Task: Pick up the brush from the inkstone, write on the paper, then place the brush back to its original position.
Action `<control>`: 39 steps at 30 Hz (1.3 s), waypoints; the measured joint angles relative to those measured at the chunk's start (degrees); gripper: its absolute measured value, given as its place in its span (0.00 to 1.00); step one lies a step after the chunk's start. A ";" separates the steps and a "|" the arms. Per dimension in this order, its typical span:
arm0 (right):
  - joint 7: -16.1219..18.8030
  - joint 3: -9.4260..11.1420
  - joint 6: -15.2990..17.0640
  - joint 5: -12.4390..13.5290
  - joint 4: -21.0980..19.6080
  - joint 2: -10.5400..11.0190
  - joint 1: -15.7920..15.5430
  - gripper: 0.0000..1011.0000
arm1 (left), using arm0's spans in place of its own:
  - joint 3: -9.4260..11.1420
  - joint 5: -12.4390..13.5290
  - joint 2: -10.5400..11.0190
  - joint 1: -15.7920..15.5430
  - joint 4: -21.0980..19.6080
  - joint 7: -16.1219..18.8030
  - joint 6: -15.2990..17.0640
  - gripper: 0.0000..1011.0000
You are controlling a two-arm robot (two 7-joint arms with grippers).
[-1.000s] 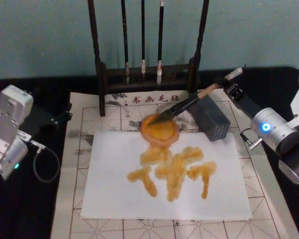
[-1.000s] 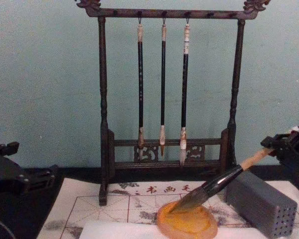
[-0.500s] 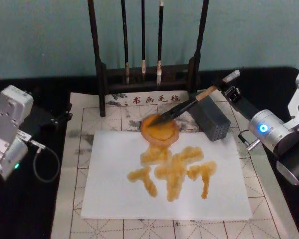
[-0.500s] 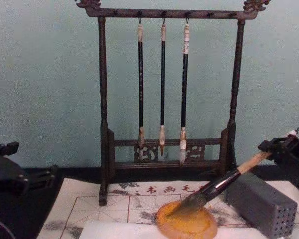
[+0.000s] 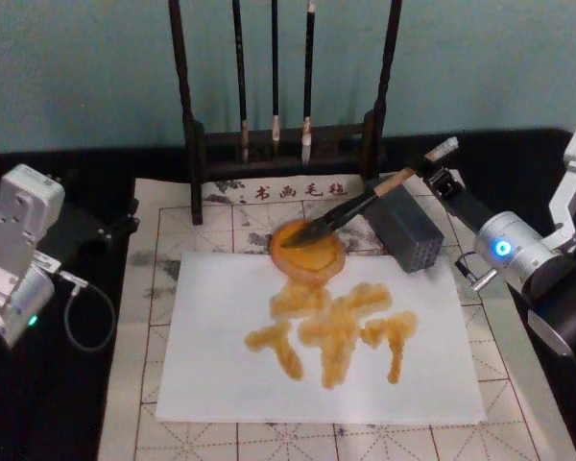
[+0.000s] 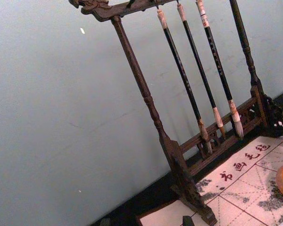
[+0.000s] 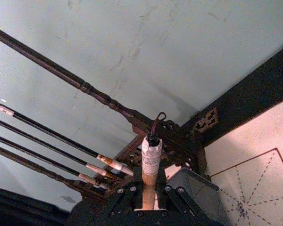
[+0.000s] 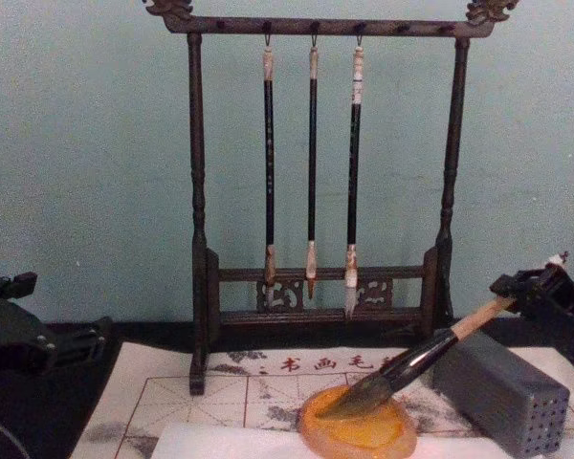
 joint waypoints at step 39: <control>0.03 0.01 0.04 -0.08 -0.06 -0.01 -0.02 0.76 | 0.00 0.00 0.00 0.00 0.00 0.00 0.00 0.99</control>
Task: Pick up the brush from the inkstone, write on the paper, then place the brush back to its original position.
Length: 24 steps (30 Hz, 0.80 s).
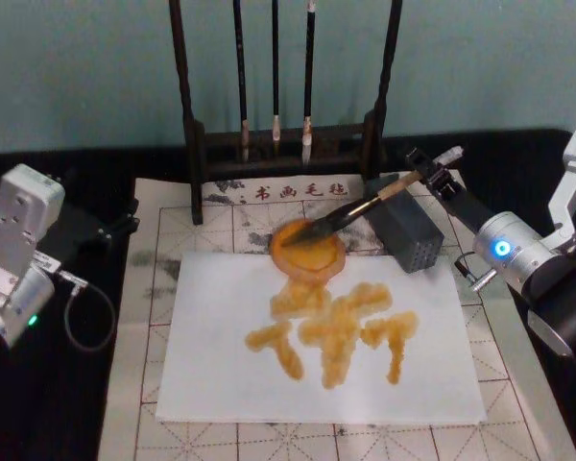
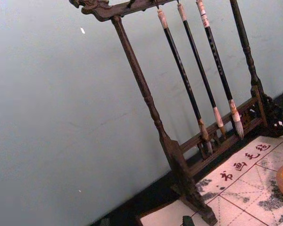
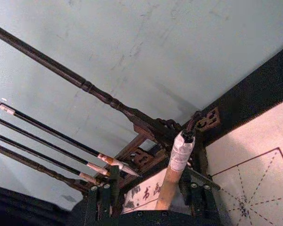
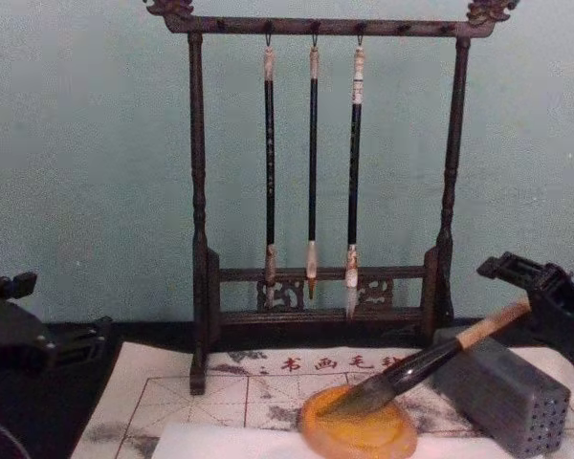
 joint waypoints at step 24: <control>-0.28 0.17 -0.02 0.26 -1.41 0.56 -1.03 0.99 | 0.00 0.00 0.00 0.00 0.00 0.00 0.00 0.99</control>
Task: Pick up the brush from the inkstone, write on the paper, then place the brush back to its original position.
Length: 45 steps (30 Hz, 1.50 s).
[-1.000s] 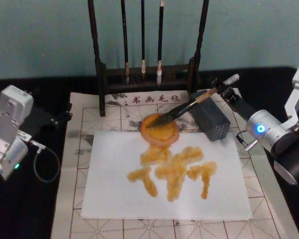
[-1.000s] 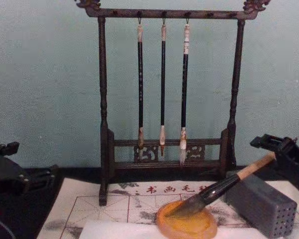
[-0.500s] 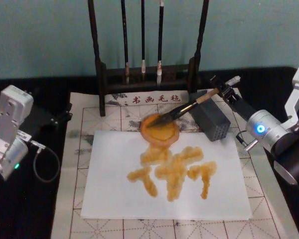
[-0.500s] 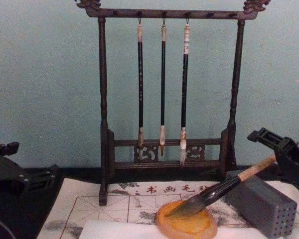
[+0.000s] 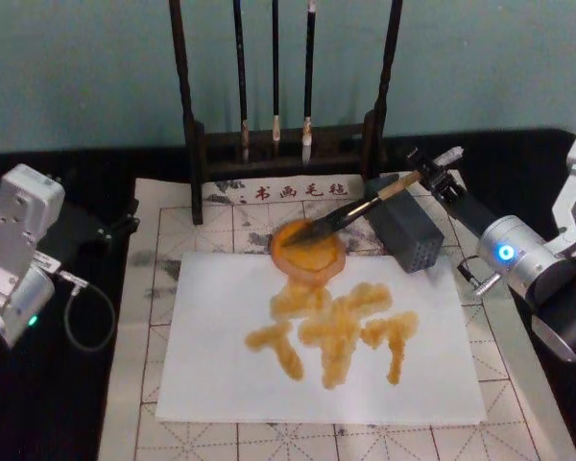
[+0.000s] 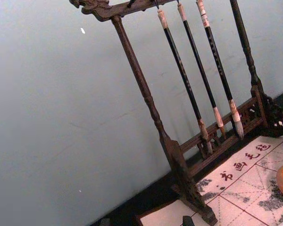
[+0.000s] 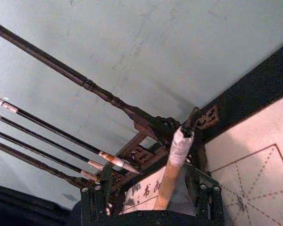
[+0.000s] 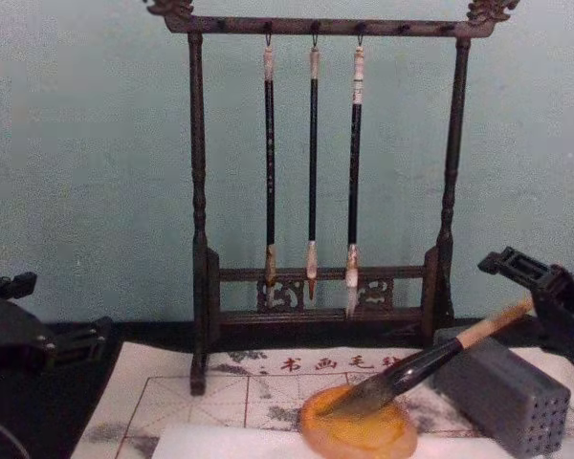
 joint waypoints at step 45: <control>-21.86 -11.18 -13.78 -45.24 -22.60 12.75 -13.01 0.99 | 0.00 0.00 0.00 0.00 0.00 0.00 0.00 0.99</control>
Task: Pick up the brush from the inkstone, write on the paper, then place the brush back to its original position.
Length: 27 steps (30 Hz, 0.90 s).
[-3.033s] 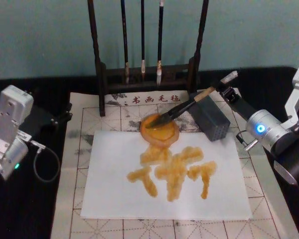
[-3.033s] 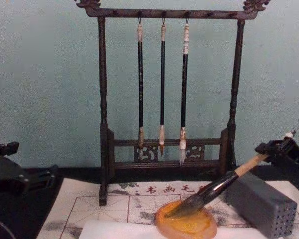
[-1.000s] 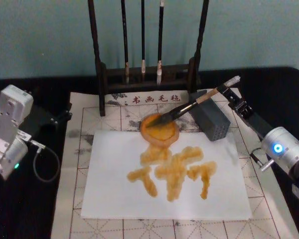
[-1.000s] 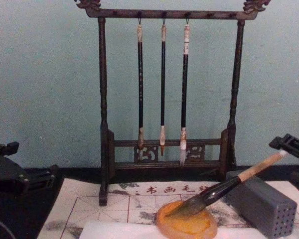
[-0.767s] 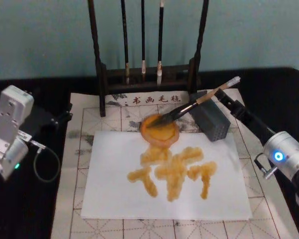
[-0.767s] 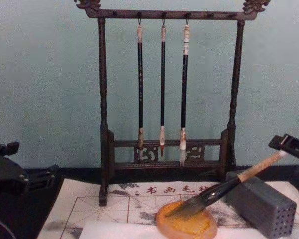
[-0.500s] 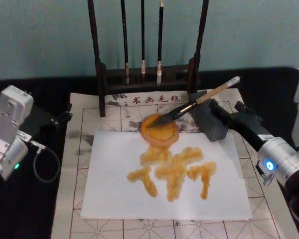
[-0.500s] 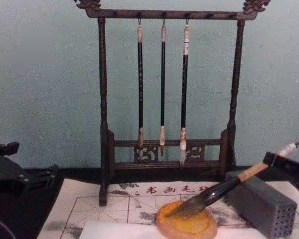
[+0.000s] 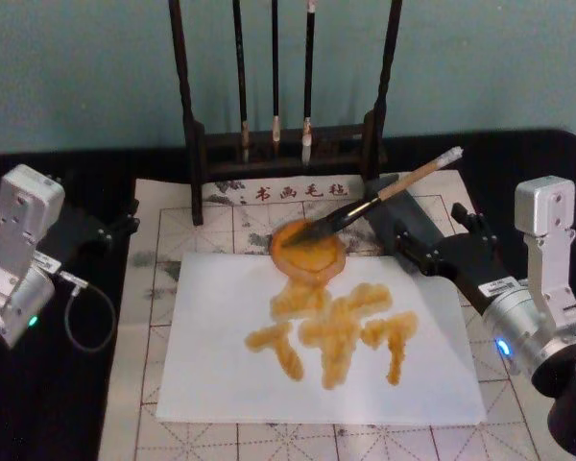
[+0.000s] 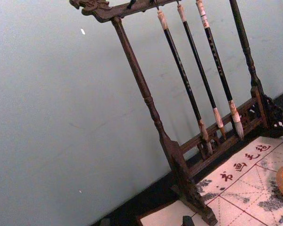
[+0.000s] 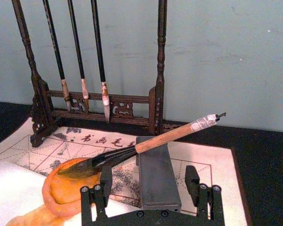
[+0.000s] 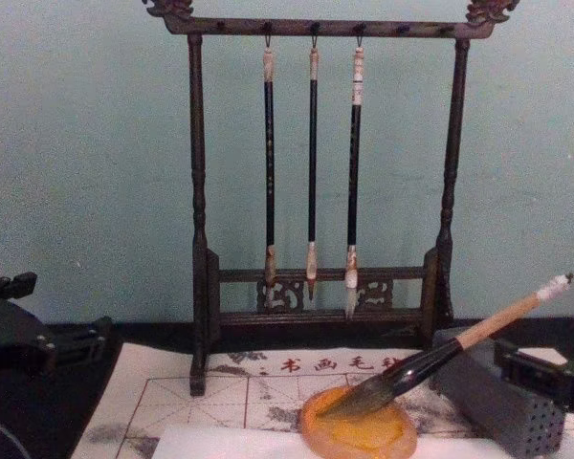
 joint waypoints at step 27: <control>0.71 0.46 0.26 1.77 -0.11 -0.03 0.04 0.99 | 0.00 0.00 0.00 0.00 0.00 0.00 0.00 0.99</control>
